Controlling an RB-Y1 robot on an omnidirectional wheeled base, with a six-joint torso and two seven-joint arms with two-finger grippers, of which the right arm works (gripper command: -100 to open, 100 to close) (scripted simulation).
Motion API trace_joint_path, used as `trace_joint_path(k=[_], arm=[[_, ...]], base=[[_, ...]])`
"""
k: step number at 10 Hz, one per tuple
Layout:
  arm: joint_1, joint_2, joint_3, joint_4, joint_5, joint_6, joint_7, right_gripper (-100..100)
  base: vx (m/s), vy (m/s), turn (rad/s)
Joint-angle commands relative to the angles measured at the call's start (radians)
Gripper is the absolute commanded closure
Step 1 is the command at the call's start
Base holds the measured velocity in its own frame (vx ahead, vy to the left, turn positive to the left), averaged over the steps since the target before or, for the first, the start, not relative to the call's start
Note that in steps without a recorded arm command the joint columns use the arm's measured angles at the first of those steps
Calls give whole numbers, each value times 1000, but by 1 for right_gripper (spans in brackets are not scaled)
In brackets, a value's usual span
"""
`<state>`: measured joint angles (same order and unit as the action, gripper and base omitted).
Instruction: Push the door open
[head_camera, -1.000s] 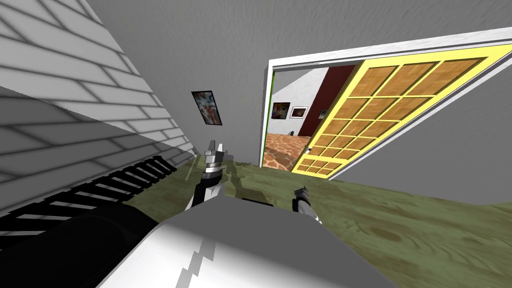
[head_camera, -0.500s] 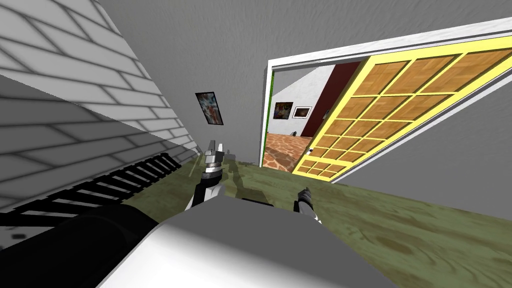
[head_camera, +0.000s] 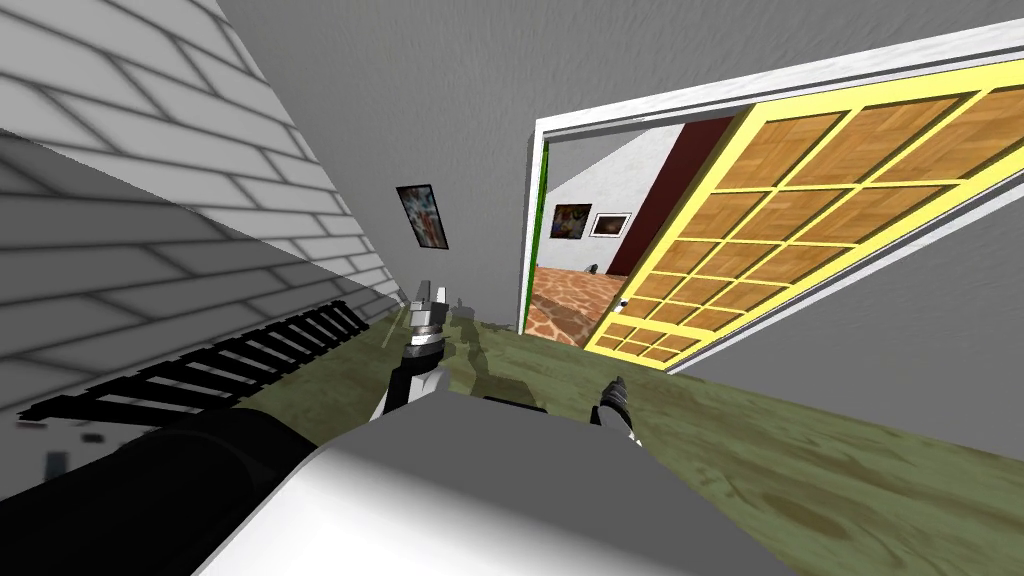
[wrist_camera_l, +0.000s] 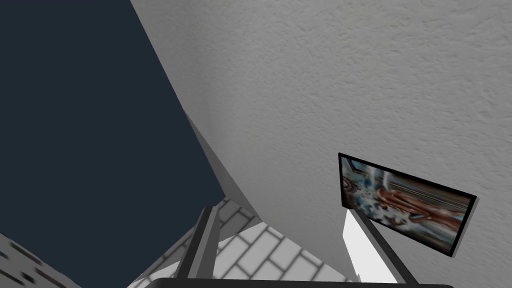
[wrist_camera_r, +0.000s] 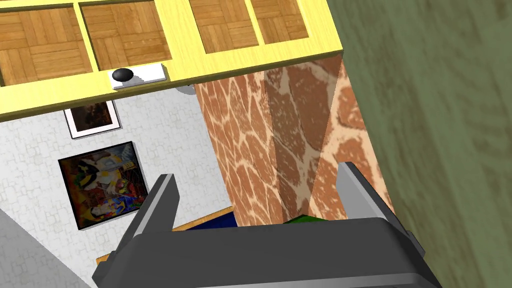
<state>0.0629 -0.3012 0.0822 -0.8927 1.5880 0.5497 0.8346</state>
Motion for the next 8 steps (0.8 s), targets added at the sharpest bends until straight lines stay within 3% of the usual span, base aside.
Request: trace_joint_path(k=[1,8], arm=[[-8,-3,3,27,30,20,11,-100],[-43,-20,9,147,174,115,69,-100]], base=[[1,-103,63],[8,-109,74]])
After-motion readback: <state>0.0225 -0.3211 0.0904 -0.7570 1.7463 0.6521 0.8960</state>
